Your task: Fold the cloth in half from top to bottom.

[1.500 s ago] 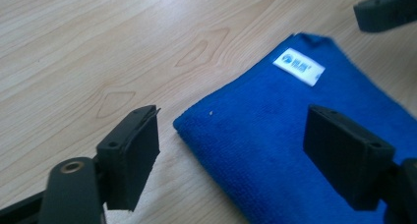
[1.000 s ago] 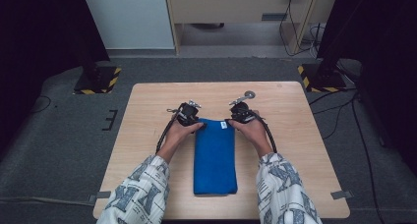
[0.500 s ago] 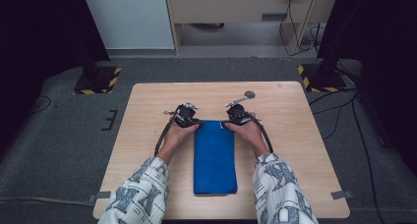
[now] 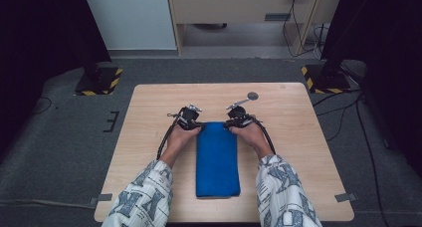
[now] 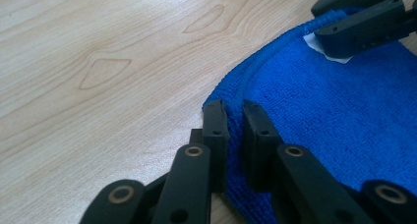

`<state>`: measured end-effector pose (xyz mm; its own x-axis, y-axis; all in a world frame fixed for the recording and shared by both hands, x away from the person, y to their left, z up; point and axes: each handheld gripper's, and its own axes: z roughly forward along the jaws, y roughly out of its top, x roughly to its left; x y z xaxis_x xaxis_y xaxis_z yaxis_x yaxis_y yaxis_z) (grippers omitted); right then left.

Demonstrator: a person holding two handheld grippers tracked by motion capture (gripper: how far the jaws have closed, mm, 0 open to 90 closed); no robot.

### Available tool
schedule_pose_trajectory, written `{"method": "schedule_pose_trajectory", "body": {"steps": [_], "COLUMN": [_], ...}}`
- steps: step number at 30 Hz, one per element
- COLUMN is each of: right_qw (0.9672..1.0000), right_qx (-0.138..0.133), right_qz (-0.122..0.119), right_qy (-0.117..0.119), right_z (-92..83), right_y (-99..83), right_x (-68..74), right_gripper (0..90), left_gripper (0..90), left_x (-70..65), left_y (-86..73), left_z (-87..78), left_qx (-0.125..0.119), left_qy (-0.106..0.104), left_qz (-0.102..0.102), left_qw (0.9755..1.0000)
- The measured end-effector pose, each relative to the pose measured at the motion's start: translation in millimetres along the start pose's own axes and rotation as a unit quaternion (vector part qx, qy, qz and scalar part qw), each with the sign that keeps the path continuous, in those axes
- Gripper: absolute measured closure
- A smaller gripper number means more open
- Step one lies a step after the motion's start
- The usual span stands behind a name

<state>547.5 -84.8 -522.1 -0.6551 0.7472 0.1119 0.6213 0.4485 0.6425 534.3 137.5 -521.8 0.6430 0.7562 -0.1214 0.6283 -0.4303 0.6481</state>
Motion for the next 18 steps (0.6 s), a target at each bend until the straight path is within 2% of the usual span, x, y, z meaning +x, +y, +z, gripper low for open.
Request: {"method": "schedule_pose_trajectory", "body": {"steps": [4,7,10,18], "right_qw": [0.9999,0.9999,1.0,0.9996], "right_qx": [0.002,0.004,-0.001,-0.027], "right_qz": [0.003,0.008,0.001,-0.008], "right_qy": [0.01,0.009,0.007,0.002], "right_z": [0.1,-2.5,-6.2,-30.2], "right_y": [0.4,1.2,1.7,7.6], "right_x": [2.2,3.0,1.2,1.8], "right_gripper": [84.6,85.2,85.2,85.5], "left_gripper": [84.8,85.4,85.6,86.1], "left_x": [-2.1,-3.1,-3.9,-10.0], "left_y": [1.0,2.9,5.6,14.2], "left_z": [-0.5,-3.6,-9.0,-24.1], "left_qx": [0.004,0.0,-0.013,-0.038], "left_qy": [0.002,0.0,-0.005,-0.007], "left_qz": [0.001,0.0,-0.003,0.002], "left_qw": [1.0,1.0,0.9999,0.9993]}}
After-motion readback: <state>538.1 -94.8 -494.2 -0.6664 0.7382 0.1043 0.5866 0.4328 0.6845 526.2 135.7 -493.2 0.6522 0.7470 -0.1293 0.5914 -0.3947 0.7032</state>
